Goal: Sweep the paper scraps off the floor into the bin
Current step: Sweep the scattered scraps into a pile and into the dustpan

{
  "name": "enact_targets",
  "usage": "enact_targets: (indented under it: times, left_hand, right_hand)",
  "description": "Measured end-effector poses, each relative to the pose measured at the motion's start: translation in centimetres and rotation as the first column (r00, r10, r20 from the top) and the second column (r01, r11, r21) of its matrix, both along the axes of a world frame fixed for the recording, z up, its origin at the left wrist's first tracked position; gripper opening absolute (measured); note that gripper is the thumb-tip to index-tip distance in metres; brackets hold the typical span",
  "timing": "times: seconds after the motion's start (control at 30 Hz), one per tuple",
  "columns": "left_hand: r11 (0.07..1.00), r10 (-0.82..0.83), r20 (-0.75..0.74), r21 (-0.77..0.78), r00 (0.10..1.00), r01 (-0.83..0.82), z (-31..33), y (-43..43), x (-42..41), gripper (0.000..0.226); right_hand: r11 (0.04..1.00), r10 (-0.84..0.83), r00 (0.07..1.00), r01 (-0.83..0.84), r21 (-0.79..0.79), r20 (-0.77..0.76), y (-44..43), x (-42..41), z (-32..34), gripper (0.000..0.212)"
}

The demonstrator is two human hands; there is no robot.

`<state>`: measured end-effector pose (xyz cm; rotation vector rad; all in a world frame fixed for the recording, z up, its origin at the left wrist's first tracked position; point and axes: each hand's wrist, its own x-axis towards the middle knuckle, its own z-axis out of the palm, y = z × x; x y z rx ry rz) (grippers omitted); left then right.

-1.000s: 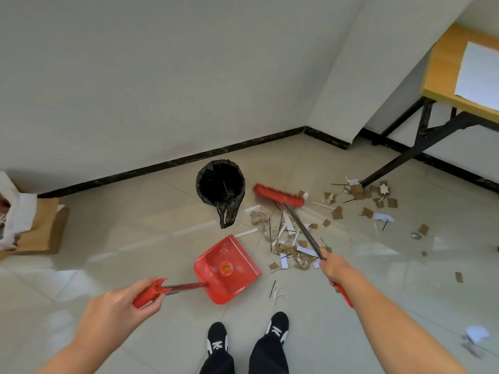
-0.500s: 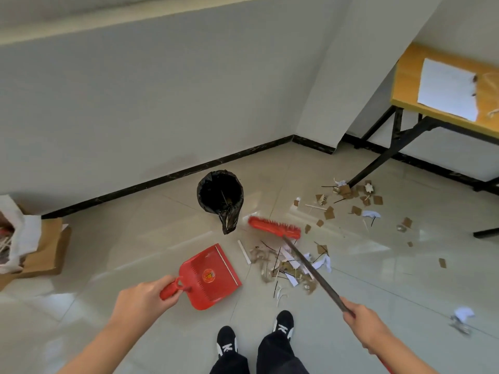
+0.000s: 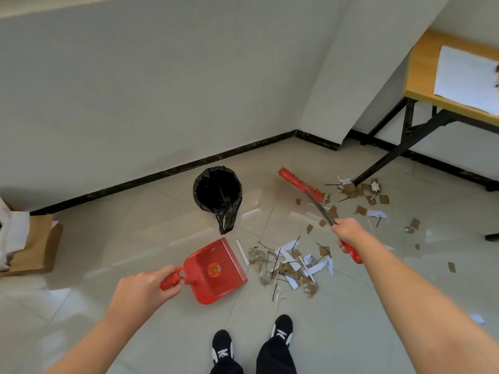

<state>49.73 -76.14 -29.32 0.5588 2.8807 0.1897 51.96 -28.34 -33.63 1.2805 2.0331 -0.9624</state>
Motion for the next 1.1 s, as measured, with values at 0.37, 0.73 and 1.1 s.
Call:
enact_targets:
  times: [0.37,0.73,1.1]
  left_hand:
    - [0.994,0.012,-0.115,0.106,0.993,0.001,-2.5,-1.3,2.4,0.059]
    - [0.998,-0.027,0.07,-0.058,0.997,0.031,-1.5,2.9,-1.9,0.042]
    - [0.997,-0.047,0.374,-0.034,0.926,0.064,0.5,5.1,-2.5,0.028]
  right_hand:
    - [0.992,0.126,0.986,-0.128,0.016,0.111,-1.9,7.6,-7.4,0.035]
    - [0.893,0.449,0.845,-0.44,-0.098,0.291,-7.7,20.3,3.0,0.064]
    - [0.949,0.311,0.95,-0.308,-0.058,0.037,-12.1,15.6,8.1,0.051]
